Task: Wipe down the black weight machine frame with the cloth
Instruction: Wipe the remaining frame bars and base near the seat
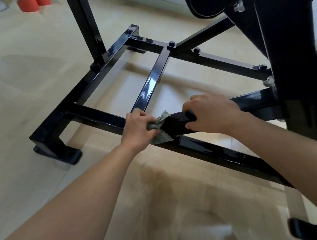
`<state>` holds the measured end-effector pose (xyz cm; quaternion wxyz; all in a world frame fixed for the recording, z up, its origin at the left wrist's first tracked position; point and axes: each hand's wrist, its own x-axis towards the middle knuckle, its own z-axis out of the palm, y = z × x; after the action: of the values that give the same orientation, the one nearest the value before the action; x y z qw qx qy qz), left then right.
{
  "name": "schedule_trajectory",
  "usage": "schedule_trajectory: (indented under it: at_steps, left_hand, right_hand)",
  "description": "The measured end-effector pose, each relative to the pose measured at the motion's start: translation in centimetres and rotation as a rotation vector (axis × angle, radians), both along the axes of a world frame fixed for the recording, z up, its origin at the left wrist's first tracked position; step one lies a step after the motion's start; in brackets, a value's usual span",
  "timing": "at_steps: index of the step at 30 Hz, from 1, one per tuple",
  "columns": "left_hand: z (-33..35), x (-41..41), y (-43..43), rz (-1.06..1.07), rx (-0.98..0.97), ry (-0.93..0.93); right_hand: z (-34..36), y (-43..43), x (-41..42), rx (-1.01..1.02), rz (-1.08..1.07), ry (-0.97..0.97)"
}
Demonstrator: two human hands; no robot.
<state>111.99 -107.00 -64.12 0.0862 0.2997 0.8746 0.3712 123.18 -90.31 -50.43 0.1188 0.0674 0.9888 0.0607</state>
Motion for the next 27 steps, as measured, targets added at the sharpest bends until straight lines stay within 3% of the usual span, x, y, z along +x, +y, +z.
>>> schedule_trajectory:
  at_steps: [5, 10, 14, 22, 27]
  left_hand:
    - [-0.7, 0.0, -0.5, 0.013, -0.017, -0.027]
    - [0.8, 2.0, 1.2, -0.194, 0.178, 0.097]
    - [0.0, 1.3, 0.9, -0.248, 0.184, 0.137]
    - [-2.5, -2.5, -3.6, -0.010, -0.209, 0.099]
    - [-1.9, -3.5, -4.7, 0.283, -0.077, 0.233]
  right_hand:
    - [-1.1, -0.4, 0.9, 0.105, 0.017, 0.082]
    - [-1.6, -0.6, 0.6, 0.135, 0.016, 0.134]
    - [-2.0, -0.7, 0.7, 0.169, 0.031, 0.155]
    - [-1.9, -1.1, 0.8, 0.186, 0.032, 0.166]
    - [-2.1, -1.3, 0.8, 0.206, 0.038, 0.164]
